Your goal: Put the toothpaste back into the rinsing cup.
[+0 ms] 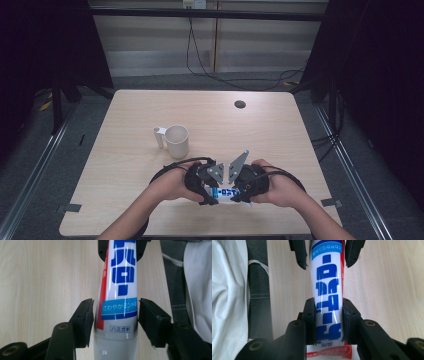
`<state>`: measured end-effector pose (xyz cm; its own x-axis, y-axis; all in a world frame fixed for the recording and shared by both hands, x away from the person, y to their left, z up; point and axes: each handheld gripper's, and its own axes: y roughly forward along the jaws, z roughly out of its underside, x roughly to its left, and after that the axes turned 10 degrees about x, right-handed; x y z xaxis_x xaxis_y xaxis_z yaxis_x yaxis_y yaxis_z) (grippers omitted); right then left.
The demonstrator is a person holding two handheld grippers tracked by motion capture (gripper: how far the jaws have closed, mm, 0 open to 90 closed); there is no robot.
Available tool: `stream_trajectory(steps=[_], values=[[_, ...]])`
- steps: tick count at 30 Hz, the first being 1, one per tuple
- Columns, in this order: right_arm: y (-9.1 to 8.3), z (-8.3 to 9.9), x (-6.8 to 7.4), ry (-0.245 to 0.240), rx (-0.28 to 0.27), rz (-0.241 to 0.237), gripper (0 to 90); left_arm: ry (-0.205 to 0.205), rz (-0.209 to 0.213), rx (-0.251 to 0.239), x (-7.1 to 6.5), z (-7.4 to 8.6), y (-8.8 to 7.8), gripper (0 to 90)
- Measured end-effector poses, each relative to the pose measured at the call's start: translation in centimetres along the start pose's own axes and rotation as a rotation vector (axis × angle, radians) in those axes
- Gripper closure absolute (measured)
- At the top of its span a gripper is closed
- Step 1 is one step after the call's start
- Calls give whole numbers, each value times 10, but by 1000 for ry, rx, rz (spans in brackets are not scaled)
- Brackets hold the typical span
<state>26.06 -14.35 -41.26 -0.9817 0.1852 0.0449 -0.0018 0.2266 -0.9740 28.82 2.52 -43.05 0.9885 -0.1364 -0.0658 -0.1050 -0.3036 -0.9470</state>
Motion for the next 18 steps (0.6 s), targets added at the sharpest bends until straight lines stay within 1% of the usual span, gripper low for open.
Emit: stream_trajectory(steps=[1,2,3,4,5,6,7,8,10,11,13,14,15,16,18], values=[[0,-1,0,0,-3,17,693,-6,3,8,0,0,1,477],[0,-2,1,3,0,16,693,-8,3,8,0,-1,2,488],[-1,-2,2,8,6,-1,693,-4,4,6,0,-1,2,493],[-1,-3,2,5,-2,-2,693,-6,0,-9,0,-1,3,503],[-1,-4,2,9,-5,1,693,-9,4,-12,0,-1,4,510],[-2,-4,2,13,-3,-2,693,8,1,-16,1,-1,3,520],[-2,-4,2,5,-12,0,693,-12,7,-18,0,-1,4,525],[-2,-5,3,9,-6,-4,693,-21,3,-16,-1,-1,4,528],[-2,-6,2,3,-13,-2,692,-25,33,-3,0,-1,3,544],[-2,-6,2,1,-14,-12,690,-35,42,-4,-1,-1,3,556],[-3,-6,2,-10,-18,-9,685,-32,31,-2,-1,-1,2,575],[-3,-6,1,-11,-19,-14,681,-37,37,-3,-1,-1,1,583],[-4,-6,1,2,-23,-18,676,-41,39,-4,-2,-1,1,589],[-4,-5,1,3,-30,-26,673,-45,43,-7,-3,0,0,594],[-5,-4,1,0,-44,-37,662,-42,49,-11,-3,1,-1,603]])
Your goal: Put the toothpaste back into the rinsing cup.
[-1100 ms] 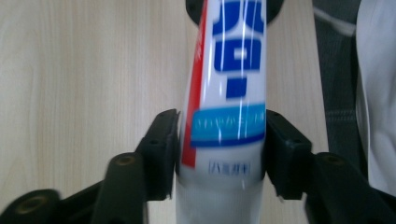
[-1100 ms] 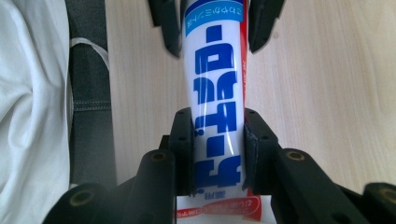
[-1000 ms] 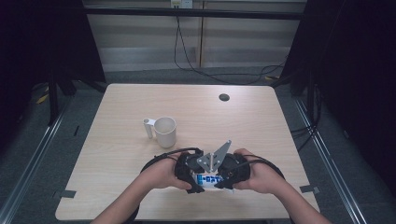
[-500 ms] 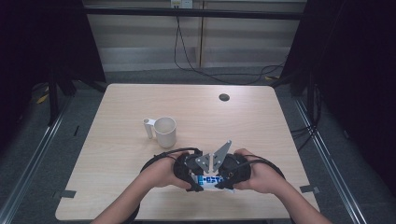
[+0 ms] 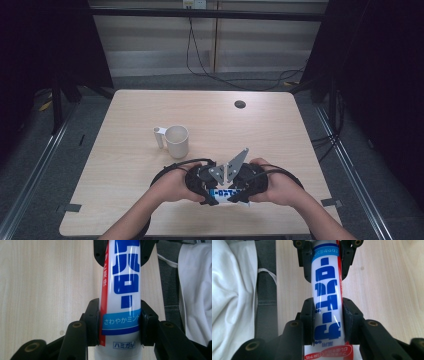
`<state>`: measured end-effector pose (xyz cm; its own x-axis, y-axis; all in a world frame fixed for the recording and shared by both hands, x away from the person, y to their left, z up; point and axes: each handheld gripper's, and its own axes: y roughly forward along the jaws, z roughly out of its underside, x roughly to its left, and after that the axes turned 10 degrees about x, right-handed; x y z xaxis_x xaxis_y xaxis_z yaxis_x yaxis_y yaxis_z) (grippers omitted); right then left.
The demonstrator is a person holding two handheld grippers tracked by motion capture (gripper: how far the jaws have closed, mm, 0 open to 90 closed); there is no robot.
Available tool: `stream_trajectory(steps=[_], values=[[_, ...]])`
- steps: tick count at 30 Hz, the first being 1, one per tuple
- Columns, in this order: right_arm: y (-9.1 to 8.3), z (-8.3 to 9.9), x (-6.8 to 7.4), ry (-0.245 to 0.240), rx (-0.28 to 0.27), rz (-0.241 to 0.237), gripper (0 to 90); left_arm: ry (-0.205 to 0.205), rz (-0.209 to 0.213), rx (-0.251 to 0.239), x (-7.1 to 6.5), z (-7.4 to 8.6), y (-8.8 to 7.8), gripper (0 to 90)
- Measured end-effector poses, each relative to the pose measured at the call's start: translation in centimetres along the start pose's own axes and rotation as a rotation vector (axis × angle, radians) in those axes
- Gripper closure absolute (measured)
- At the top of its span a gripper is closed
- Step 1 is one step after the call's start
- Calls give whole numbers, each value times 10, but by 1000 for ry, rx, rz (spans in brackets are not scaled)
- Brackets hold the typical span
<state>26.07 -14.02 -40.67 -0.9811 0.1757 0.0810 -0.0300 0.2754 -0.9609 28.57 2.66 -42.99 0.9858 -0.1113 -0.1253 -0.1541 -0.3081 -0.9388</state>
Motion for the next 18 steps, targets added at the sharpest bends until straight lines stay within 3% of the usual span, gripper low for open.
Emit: stream_trajectory(steps=[4,6,9,11,15,16,18], values=[[-2,1,-1,-7,-37,-13,624,1,1,6,-2,1,-2,618],[-4,3,-2,11,-77,-20,524,-6,8,21,-3,3,-2,622],[-8,4,-3,28,-117,-19,458,2,8,9,-2,5,-1,624],[-8,5,-2,43,-120,-19,403,-28,16,-8,-2,7,-2,625],[-8,9,-4,68,-114,20,326,-47,5,4,1,10,-4,624],[-9,9,-4,97,-116,16,313,-55,0,2,2,12,-5,624],[-11,12,-6,87,-132,30,300,-67,-12,-4,5,16,-7,623]])
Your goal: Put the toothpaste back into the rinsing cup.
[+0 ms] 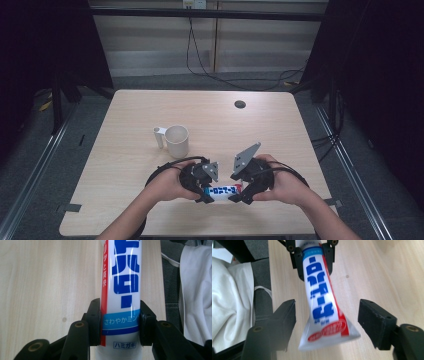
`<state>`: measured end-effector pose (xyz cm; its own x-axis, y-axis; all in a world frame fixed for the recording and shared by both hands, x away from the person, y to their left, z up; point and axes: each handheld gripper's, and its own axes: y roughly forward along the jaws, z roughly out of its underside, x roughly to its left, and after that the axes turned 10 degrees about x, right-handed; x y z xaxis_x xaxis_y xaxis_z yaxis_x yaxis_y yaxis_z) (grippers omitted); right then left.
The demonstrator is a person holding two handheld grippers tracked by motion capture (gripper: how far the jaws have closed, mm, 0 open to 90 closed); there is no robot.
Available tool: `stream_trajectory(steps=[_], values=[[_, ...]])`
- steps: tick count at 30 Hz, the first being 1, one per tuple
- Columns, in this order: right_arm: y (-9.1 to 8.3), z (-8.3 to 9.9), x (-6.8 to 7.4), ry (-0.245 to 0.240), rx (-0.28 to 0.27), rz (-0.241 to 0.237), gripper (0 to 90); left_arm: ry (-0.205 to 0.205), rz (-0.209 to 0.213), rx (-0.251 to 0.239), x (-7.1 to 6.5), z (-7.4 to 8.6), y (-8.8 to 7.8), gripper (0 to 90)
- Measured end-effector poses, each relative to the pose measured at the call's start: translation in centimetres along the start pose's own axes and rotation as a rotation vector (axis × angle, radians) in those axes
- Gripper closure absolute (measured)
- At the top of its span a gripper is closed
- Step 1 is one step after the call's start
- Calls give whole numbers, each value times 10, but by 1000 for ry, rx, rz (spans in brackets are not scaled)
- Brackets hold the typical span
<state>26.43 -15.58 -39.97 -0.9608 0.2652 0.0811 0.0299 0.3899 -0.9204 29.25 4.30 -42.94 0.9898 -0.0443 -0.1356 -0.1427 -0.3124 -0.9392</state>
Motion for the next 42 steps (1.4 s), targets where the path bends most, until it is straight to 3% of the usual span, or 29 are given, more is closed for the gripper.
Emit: stream_trajectory(steps=[8,14,20,22,26,29,30,33,38,42], values=[[-3,5,-4,-1,13,25,292,-19,-21,12,4,7,-3,620],[8,7,-6,-4,8,30,286,2,-31,18,3,5,-6,618],[13,5,-9,-13,-4,16,306,19,-20,-18,1,0,-11,618],[15,5,-9,-15,3,1,332,24,-18,-4,1,-1,-11,618],[16,3,-7,-54,12,-24,437,32,2,-26,0,-2,-9,614],[13,0,-3,-49,32,-23,644,67,-7,-50,2,-4,-7,602],[13,-3,-1,-72,39,-19,667,64,3,-46,1,-5,-7,596],[11,-6,3,-69,71,-17,690,79,1,-45,0,-5,-8,586],[6,-8,5,-76,29,-6,713,87,3,-75,1,-2,-13,560],[2,-12,10,-74,47,3,731,94,4,-80,1,-1,-12,539]])
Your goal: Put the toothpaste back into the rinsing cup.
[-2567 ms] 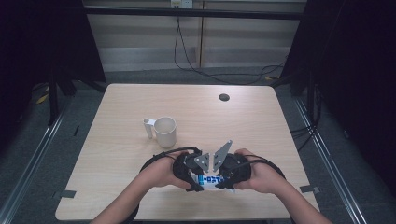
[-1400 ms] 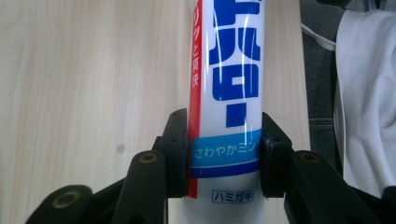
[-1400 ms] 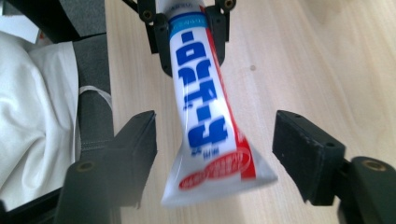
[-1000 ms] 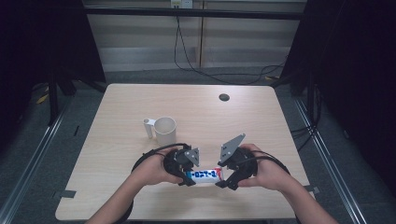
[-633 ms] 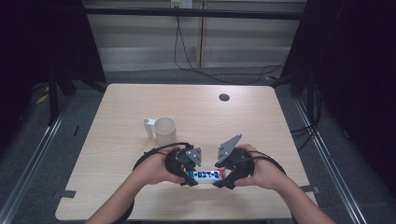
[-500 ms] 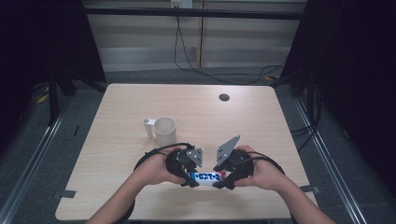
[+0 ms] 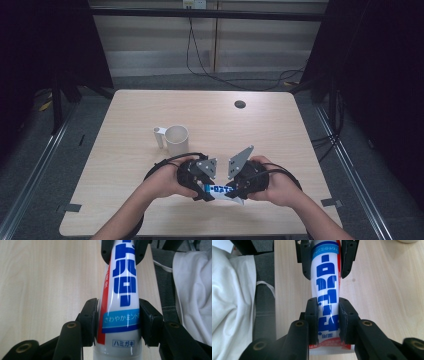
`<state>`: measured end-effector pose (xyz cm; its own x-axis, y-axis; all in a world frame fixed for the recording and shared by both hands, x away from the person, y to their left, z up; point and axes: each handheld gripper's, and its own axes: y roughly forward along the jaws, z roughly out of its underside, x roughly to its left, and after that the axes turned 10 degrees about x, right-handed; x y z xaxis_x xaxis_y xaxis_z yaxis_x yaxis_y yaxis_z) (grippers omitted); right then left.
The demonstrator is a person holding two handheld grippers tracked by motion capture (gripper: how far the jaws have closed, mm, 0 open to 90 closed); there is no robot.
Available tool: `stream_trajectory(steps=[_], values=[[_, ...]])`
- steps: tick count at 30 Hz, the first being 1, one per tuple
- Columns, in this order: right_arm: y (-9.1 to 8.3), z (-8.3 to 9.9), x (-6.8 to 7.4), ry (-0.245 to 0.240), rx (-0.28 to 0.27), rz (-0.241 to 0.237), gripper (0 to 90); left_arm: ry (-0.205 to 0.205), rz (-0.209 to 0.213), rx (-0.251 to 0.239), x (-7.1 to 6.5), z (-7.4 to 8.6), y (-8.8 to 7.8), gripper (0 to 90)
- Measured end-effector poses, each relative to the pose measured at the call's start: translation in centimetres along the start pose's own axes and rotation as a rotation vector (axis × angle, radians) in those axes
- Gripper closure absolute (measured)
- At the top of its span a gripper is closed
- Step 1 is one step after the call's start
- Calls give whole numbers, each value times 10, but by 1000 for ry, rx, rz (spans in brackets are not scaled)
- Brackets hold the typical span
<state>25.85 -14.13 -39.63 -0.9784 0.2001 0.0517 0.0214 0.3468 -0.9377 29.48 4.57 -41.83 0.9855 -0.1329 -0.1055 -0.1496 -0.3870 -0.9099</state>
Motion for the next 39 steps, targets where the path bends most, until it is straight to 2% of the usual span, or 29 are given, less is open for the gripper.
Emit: stream_trajectory(steps=[1,2,3,4,5,6,7,10,12,15,16,17,19,20,21,22,24,25,27,30,31,33,35,36,39], values=[[-1,-2,0,-17,-13,2,735,2,1,-7,0,0,1,530],[-3,-2,1,-6,-1,0,738,5,-1,-18,0,0,1,528],[-4,-3,1,-1,-16,-1,742,-1,6,-23,0,-1,1,522],[-4,-4,1,-10,-24,-8,743,-7,7,-30,0,-2,1,503],[-5,-5,1,-14,-20,-4,745,4,3,-33,0,-3,1,502],[-5,-6,1,-24,-24,-3,747,4,11,-37,0,-4,2,504],[-5,-6,2,-15,-11,-2,748,4,11,-44,0,-4,3,518],[-3,-7,0,-19,-29,-1,751,11,24,-74,-1,-8,5,528],[-3,-8,-1,-27,-28,-9,753,13,27,-68,0,-10,5,576],[-4,-8,0,-29,-37,-22,753,-2,67,-70,0,-10,8,593],[-4,-8,0,-34,-31,-32,752,-11,71,-73,-1,-10,9,604],[-3,-8,0,-39,-43,-35,750,-11,58,-66,-1,-9,9,611],[-2,-7,-1,-46,-50,-39,734,-18,71,-60,-2,-10,10,635],[-2,-6,-1,-36,-55,-51,714,-13,84,-43,-2,-10,10,647],[-1,-5,-1,-39,-64,-61,686,-11,75,-29,-3,-10,10,659],[-1,-4,-1,-24,-79,-62,674,-15,63,-19,-3,-10,10,665],[-3,-1,-1,-23,-97,-50,632,-23,63,-14,-2,-8,10,673],[-5,1,-2,-16,-103,-44,591,-37,64,-20,-2,-6,9,674],[-10,6,-4,12,-154,-45,501,-53,68,-25,-1,-3,6,677],[-20,15,-8,47,-223,-50,467,-99,49,-37,3,4,1,677],[-23,18,-9,64,-232,-36,464,-107,40,-35,5,6,-1,677],[-28,24,-12,71,-234,-3,465,-122,30,-45,7,10,-3,676],[-30,30,-15,93,-231,1,476,-139,29,-58,8,12,-7,676],[-30,32,-17,95,-217,15,479,-143,24,-63,8,13,-9,675],[-22,38,-21,106,-174,16,485,-150,13,-77,8,14,-12,674]])
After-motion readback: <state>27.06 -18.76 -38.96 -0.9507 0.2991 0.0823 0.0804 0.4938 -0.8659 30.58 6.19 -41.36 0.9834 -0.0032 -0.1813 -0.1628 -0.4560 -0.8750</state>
